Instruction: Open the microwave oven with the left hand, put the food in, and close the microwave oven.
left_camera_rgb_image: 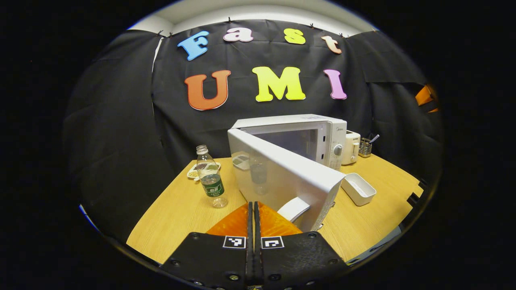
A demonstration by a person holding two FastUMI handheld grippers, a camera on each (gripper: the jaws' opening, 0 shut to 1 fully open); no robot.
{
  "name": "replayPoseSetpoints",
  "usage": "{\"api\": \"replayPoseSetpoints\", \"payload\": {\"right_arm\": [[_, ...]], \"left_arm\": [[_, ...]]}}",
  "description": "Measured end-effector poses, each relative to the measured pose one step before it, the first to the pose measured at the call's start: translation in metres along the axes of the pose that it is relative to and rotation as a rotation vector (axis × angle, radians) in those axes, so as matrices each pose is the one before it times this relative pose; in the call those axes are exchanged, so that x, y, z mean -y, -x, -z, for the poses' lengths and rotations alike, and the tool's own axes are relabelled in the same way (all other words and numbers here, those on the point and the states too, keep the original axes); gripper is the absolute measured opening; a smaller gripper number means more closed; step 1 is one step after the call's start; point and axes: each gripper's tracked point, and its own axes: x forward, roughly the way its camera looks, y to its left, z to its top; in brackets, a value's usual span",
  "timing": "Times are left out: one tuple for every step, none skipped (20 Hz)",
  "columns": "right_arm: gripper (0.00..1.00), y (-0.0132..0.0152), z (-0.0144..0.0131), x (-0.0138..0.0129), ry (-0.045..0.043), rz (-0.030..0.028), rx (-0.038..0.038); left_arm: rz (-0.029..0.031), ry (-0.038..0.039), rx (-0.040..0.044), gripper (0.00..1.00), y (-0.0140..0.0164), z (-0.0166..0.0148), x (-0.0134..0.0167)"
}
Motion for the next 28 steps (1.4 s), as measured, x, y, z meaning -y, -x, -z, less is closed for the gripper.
{"api": "replayPoseSetpoints", "payload": {"right_arm": [[1.00, -0.00200, -0.00164, 0.00567, 0.00208, 0.00589, -0.00334], [1.00, -0.00277, 0.00004, 0.00384, -0.00261, 0.00002, -0.00398], [1.00, -0.00238, -0.00016, 0.00389, -0.00350, -0.00072, -0.00661], [1.00, -0.00338, -0.00061, 0.00338, 0.00030, -0.00002, -0.00327], [1.00, -0.00207, -0.00148, 0.00563, 0.00098, 0.00540, -0.00083], [1.00, -0.00338, -0.00086, 0.00539, -0.00079, 0.00208, -0.00099], [0.91, -0.00239, -0.00103, 0.00500, -0.00386, 0.00379, -0.00344], [1.00, -0.00330, -0.00057, 0.00501, -0.00648, 0.00254, -0.00312], [1.00, -0.00294, -0.00190, 0.00455, -0.00332, 0.00057, -0.00407], [1.00, -0.00398, 0.00013, 0.00556, -0.00083, 0.00277, -0.00335], [1.00, -0.00369, -0.00097, 0.00435, 0.00208, 0.00172, -0.00411], [1.00, -0.00403, -0.00199, 0.00340, 0.00051, 0.00128, -0.00048], [1.00, -0.00363, -0.00130, 0.00462, -0.00038, 0.00272, -0.00252], [1.00, -0.00357, -0.00072, 0.00331, -0.00335, -0.00195, -0.00197], [1.00, -0.00382, -0.00049, 0.00343, -0.00163, -0.00018, -0.00460], [1.00, -0.00409, 0.00031, 0.00435, -0.00153, 0.00043, -0.00623], [1.00, -0.00373, -0.00081, 0.00316, 0.00134, -0.00264, -0.00800], [1.00, -0.00220, 0.00057, 0.00299, 0.00350, -0.00010, -0.00779], [1.00, -0.00270, -0.00144, 0.00438, 0.00134, 0.00195, -0.00045], [1.00, -0.00320, -0.00233, 0.00446, 0.00044, 0.00092, 0.00189], [1.00, -0.00234, -0.00139, 0.00466, 0.00109, 0.00488, -0.00229], [1.00, -0.00323, -0.00017, 0.00397, -0.00008, 0.00071, -0.00130], [1.00, -0.00241, -0.00225, 0.00389, 0.00116, 0.00263, -0.00166], [1.00, -0.00388, 0.00011, 0.00396, 0.00087, 0.00340, -0.00174], [1.00, -0.00323, -0.00087, 0.00404, 0.00027, 0.00280, -0.00436], [1.00, -0.00236, 0.00054, 0.00357, -0.00198, 0.00289, -0.00090], [1.00, -0.00280, -0.00150, 0.00344, -0.00263, 0.00301, -0.00123], [1.00, -0.00241, 0.00048, 0.00287, -0.00204, 0.00126, -0.00238]], "left_arm": [[0.01139, -0.00010, 0.00220, 0.00, -0.00567, -0.00069, 0.00871], [0.00964, -0.00175, 0.00090, 0.00, -0.00457, -0.00205, 0.00755], [0.00789, -0.00493, 0.00127, 0.00, -0.00447, -0.00222, 0.00627], [0.00780, -0.00335, 0.00040, 0.00, -0.00532, -0.00157, 0.00821], [0.00771, -0.00037, -0.00255, 0.00, -0.00580, 0.00007, 0.00691], [0.00758, 0.00306, 0.00169, 0.00, -0.00519, -0.00215, 0.00711], [0.01141, 0.00053, -0.00142, 0.00, -0.00678, -0.00100, 0.00868], [0.00979, -0.00395, 0.00138, 0.00, -0.00677, -0.00332, 0.00850], [0.00986, -0.00653, 0.00012, 0.00, -0.00689, -0.00217, 0.00799], [0.00932, -0.00531, 0.00290, 0.00, -0.00636, -0.00249, 0.00767], [0.00978, -0.00381, 0.00364, 0.00, -0.00502, -0.00494, 0.00623], [0.00728, -0.00070, 0.00218, 0.00, -0.00642, -0.00328, 0.00731], [0.00778, -0.00184, 0.00180, 0.00, -0.00864, -0.00179, 0.00634], [0.00582, -0.00067, 0.00257, 0.00, -0.00829, -0.00316, 0.00597], [0.00586, 0.00088, 0.00117, 0.00, -0.00789, -0.00073, 0.00665], [0.00558, 0.00148, -0.00098, 0.00, -0.00772, -0.00210, 0.00552], [0.00588, 0.00101, 0.00143, 0.00, -0.00785, -0.00102, 0.00561], [0.00501, -0.00278, 0.00210, 0.00, -0.00795, -0.00268, 0.00558], [0.00113, -0.00429, 0.00385, 0.00, -0.00933, -0.00373, 0.00415], [0.00399, -0.00217, 0.00321, 0.00, -0.00901, -0.00206, 0.00358], [0.00050, -0.00184, -0.00164, 0.00, -0.00747, -0.00091, 0.00318], [0.00140, 0.00180, 0.00285, 0.00, -0.00935, -0.00330, 0.00334], [0.00275, 0.00378, -0.00178, 0.00, -0.00762, -0.00157, 0.00239], [0.00002, 0.00775, -0.00243, 0.00, -0.00773, -0.00116, 0.00187], [0.00054, 0.00721, -0.00109, 0.00, -0.00786, -0.00123, 0.00296], [-0.00232, 0.00228, 0.00061, 0.00, -0.00599, -0.00173, 0.00157], [-0.00193, -0.00158, 0.00153, 0.00, -0.00555, -0.00328, 0.00114], [-0.00433, -0.00356, 0.00058, 0.00, -0.00531, -0.00234, -0.00013]]}}
